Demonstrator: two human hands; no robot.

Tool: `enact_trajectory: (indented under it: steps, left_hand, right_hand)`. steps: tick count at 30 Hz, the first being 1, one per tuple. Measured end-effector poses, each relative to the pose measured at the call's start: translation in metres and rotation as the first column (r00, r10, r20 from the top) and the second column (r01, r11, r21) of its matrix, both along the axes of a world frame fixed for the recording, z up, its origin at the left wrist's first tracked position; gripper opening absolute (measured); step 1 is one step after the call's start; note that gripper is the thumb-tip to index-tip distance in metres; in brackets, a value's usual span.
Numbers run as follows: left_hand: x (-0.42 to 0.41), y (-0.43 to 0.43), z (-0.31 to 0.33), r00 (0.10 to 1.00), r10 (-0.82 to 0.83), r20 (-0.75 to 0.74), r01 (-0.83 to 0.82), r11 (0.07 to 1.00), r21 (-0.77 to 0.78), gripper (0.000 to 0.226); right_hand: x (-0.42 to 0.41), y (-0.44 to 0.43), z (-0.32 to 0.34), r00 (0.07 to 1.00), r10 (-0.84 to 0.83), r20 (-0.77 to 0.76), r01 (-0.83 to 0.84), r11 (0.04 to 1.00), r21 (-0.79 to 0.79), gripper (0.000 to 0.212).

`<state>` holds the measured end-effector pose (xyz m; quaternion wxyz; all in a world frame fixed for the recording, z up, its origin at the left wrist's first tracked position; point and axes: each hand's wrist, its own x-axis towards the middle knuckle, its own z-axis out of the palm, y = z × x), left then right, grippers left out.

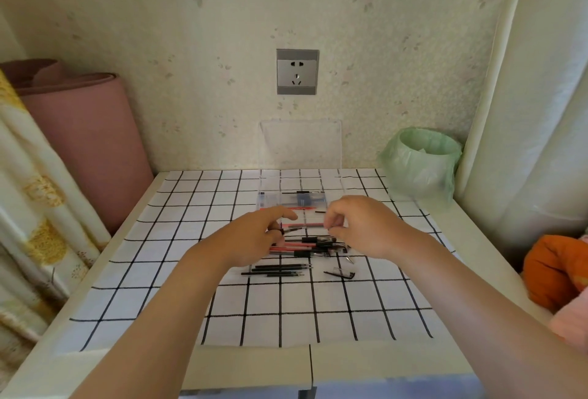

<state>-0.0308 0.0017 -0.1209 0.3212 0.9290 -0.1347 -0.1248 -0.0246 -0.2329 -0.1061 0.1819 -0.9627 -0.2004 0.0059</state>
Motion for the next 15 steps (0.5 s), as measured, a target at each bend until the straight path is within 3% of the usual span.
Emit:
enact_trajectory:
  steps: [4, 7, 11, 15]
  left_hand:
    - [-0.001, 0.000, 0.001, 1.000, -0.014, -0.021, 0.014, 1.000, -0.025, 0.038]
    - [-0.001, 0.000, 0.001, 1.000, -0.014, -0.016, 0.014, 1.000, -0.008, 0.028]
    - [-0.003, -0.004, 0.000, 0.999, -0.037, -0.023, 0.037, 0.999, 0.000, 0.030]
    - [-0.004, -0.009, 0.000, 0.998, -0.053, -0.028, 0.053, 0.998, 0.018, 0.031]
  right_hand:
    - [-0.007, -0.004, 0.003, 0.974, -0.022, -0.227, -0.014, 0.988, -0.155, 0.011]
    - [-0.009, -0.004, 0.001, 0.953, -0.031, -0.300, -0.032, 0.979, -0.203, 0.016]
    - [-0.004, -0.007, -0.002, 0.963, -0.112, -0.245, 0.043, 0.962, -0.271, 0.008]
    - [-0.003, -0.007, -0.009, 0.959, -0.190, -0.209, 0.108, 0.931, -0.350, 0.022]
